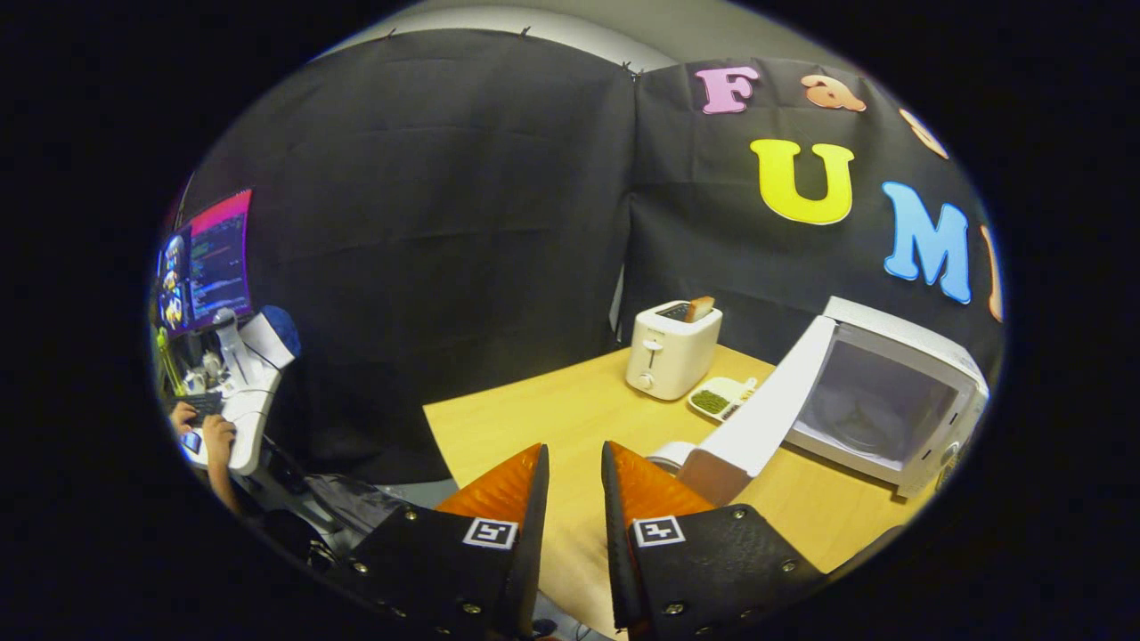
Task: Open the microwave, put the food inside, and close the microwave door.
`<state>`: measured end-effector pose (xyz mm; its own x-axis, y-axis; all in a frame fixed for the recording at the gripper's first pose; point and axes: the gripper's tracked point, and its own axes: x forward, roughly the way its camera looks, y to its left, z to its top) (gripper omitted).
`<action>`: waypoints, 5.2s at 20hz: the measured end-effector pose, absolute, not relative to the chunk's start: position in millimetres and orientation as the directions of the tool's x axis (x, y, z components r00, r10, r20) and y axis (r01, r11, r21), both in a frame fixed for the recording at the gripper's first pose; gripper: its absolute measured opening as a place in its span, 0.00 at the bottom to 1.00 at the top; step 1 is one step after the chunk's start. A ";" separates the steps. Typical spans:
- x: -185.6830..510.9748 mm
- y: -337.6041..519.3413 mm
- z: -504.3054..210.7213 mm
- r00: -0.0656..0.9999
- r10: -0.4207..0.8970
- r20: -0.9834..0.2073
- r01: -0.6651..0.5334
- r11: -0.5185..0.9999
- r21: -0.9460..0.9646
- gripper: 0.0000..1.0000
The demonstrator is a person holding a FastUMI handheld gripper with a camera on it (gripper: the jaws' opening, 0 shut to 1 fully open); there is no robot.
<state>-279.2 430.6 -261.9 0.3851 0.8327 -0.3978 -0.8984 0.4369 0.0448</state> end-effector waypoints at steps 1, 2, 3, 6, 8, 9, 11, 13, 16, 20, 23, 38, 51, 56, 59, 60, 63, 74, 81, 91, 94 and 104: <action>-286.0 427.4 -242.8 0.358 0.856 -0.372 -0.909 0.410 0.070 0.33; -285.9 421.1 -222.9 0.352 0.870 -0.344 -0.912 0.401 0.081 0.33; -280.5 410.7 -206.0 0.364 0.873 -0.324 -0.908 0.410 0.085 0.33; -238.8 363.4 -172.3 0.465 0.837 -0.288 -0.854 0.510 0.101 0.44; -205.7 320.6 -166.9 0.559 0.772 -0.303 -0.784 0.611 0.110 0.52; -185.6 292.6 -163.2 0.614 0.726 -0.309 -0.738 0.667 0.103 0.69; -151.3 235.4 -164.7 0.692 0.644 -0.325 -0.649 0.753 0.109 0.82; -128.6 174.8 -175.8 0.751 0.551 -0.365 -0.548 0.828 0.122 0.98; -101.7 76.8 -202.7 0.814 0.380 -0.440 -0.371 0.922 0.110 0.98; -91.1 -12.2 -239.3 0.807 0.249 -0.535 -0.188 0.968 0.167 0.96; -94.7 -45.7 -273.4 0.768 0.220 -0.602 -0.113 0.971 0.211 0.96; -110.3 -37.4 -373.5 0.557 0.318 -0.767 -0.033 0.932 0.362 0.45; -81.1 25.6 -310.9 0.657 0.414 -0.630 0.088 0.787 0.610 0.20; -41.0 84.6 -300.8 0.734 0.492 -0.468 0.203 0.499 0.843 0.20; -13.8 116.3 -312.9 0.773 0.473 -0.423 0.251 0.383 0.889 0.20; -4.1 126.5 -318.7 0.781 0.465 -0.418 0.261 0.365 0.893 0.20; 30.3 155.6 -328.4 0.803 0.438 -0.404 0.280 0.321 0.905 0.20; 141.2 217.7 -370.7 0.920 0.190 -0.343 0.319 0.145 0.937 0.20; 187.3 231.1 -397.3 0.929 0.136 -0.344 0.311 0.214 0.926 0.20; 195.7 233.8 -411.8 0.912 0.108 -0.395 0.359 0.252 0.899 0.30; 188.8 235.2 -410.4 0.900 0.134 -0.415 0.371 0.263 0.890 0.42; 126.9 213.7 -389.5 0.858 0.216 -0.465 0.217 0.669 0.711 0.79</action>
<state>126.9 213.7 -389.5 0.8584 0.2155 -0.4655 0.2172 0.6693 0.7105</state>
